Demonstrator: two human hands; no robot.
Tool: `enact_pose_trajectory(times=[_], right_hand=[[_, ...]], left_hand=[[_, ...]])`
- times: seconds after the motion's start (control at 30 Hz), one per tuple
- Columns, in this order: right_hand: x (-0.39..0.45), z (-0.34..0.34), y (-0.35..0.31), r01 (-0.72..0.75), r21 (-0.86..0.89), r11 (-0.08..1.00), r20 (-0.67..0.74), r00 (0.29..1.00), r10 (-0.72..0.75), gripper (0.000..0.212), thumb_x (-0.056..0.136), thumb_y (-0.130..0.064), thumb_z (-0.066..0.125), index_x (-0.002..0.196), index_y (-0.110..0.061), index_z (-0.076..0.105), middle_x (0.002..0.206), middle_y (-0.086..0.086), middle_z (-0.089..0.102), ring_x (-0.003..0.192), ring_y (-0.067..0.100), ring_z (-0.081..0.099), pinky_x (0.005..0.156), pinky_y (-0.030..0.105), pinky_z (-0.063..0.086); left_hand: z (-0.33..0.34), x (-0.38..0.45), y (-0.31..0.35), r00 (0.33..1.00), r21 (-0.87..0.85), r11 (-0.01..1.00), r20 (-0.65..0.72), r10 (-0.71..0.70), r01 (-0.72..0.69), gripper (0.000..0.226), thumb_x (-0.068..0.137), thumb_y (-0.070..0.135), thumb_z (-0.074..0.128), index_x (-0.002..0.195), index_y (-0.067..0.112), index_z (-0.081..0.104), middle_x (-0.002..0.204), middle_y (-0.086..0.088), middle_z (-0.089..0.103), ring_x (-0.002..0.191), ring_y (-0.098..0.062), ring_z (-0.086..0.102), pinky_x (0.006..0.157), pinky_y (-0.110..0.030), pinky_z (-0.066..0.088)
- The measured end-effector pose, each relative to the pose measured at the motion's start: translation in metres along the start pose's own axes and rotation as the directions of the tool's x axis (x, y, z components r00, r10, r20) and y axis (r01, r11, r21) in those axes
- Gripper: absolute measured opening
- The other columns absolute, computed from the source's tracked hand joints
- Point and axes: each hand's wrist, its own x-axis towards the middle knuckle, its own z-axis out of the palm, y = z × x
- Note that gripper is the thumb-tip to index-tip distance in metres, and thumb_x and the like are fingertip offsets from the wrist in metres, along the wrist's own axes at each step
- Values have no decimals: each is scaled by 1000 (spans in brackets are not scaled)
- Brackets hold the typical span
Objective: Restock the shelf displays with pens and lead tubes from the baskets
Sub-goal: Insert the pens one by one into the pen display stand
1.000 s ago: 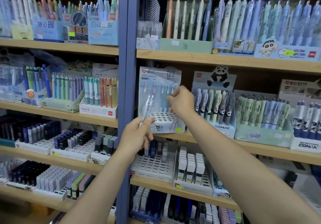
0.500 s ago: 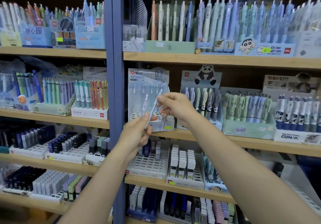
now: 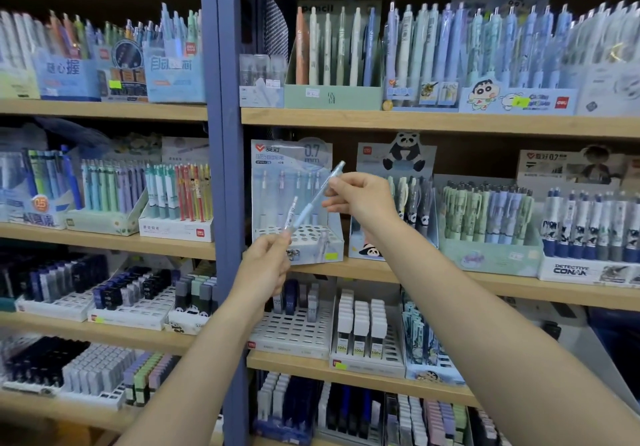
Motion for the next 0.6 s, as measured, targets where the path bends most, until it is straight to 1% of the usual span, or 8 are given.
enact_pose_trajectory(times=[0.07,0.13,0.23,0.27,0.33,0.4,0.43,0.6], right_hand=[[5,4,2,11,5,1000,-78,997,-11,9,98,-11,62,95,-10,70,89,9,73,78,19,74,79,31,62],[12,9,7,21,-30,999,-132,991,-25,10,99,-9,60,96,-13,69,88,5,72,80,18,73,82,33,62],[18,19,14,27,-116,993,-150,988,-44,17,100,-9,59,113,-4,69,89,3,71,81,17,73,82,32,62],[19,22,16,27,-128,991,-146,988,-46,19,100,-8,58,115,-3,68,88,3,71,81,18,73,81,32,62],[20,26,18,41,-178,983,-132,989,-65,13,100,-9,58,105,-7,70,85,2,70,82,21,73,83,35,61],[22,30,20,61,-249,967,-113,989,-91,17,99,-10,59,87,-18,68,80,1,70,81,24,74,84,41,61],[23,32,21,64,-277,959,-103,990,-96,19,99,-10,60,84,-20,67,77,1,69,79,23,74,84,42,61],[27,40,17,80,-421,904,-44,993,-108,18,99,-12,60,84,-19,68,80,1,70,71,19,73,80,41,62]], left_hand=[[-1,1,-3,1000,28,1000,-23,2,-2,23,106,35,45,98,15,52,60,5,38,43,-6,27,39,-19,24],[-3,1,-6,999,27,1000,-45,4,-3,17,106,28,44,97,16,52,65,3,42,45,-7,29,40,-19,25],[-6,2,-7,995,59,997,-79,54,-50,14,104,25,51,98,14,58,68,2,55,48,-10,44,44,-22,36],[-7,3,-7,993,61,996,-93,71,-66,14,103,24,54,98,13,61,71,1,60,50,-11,51,47,-23,41],[-9,4,-7,989,14,997,-122,80,-79,13,101,20,57,98,9,63,76,-2,67,54,-11,58,49,-24,45],[-11,4,-8,988,-16,997,-134,74,-77,12,101,20,58,99,9,63,78,-4,69,55,-12,60,48,-23,45],[-12,4,-8,988,-20,997,-135,72,-75,12,101,20,58,99,9,64,79,-4,70,55,-12,60,47,-22,45],[-14,4,-7,990,-53,996,-125,58,-65,14,101,21,59,101,8,64,78,-1,72,53,-12,60,45,-21,43]])
